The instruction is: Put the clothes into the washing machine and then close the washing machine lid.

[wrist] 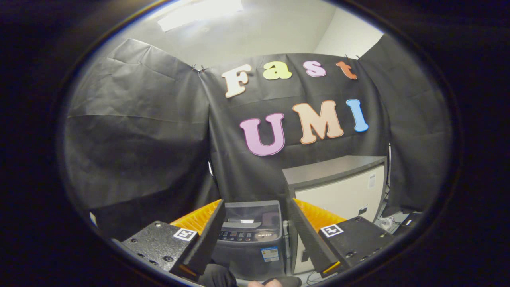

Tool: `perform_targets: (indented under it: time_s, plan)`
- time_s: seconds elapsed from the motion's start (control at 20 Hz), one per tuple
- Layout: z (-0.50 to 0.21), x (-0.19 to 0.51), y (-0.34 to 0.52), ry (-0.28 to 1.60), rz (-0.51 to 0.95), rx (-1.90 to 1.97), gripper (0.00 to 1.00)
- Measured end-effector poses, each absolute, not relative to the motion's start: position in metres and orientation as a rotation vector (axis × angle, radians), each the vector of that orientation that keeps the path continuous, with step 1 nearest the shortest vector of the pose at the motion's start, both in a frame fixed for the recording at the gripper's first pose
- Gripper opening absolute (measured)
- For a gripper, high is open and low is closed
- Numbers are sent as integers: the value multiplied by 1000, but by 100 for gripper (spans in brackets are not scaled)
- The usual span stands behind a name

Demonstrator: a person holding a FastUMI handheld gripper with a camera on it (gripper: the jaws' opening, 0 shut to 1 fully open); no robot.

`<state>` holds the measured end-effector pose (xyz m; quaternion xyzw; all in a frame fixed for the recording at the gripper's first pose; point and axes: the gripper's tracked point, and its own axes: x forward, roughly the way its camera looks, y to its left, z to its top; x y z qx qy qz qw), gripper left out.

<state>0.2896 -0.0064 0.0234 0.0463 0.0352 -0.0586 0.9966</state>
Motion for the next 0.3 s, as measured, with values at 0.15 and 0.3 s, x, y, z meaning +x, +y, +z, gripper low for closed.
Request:
perform_targets:
  time_s: [0.15, 0.3]
  plan:
    - [24, 290, -5, 68, -110, 90, 97]
    - [22, 290, -4, 79, -108, 91, 97]
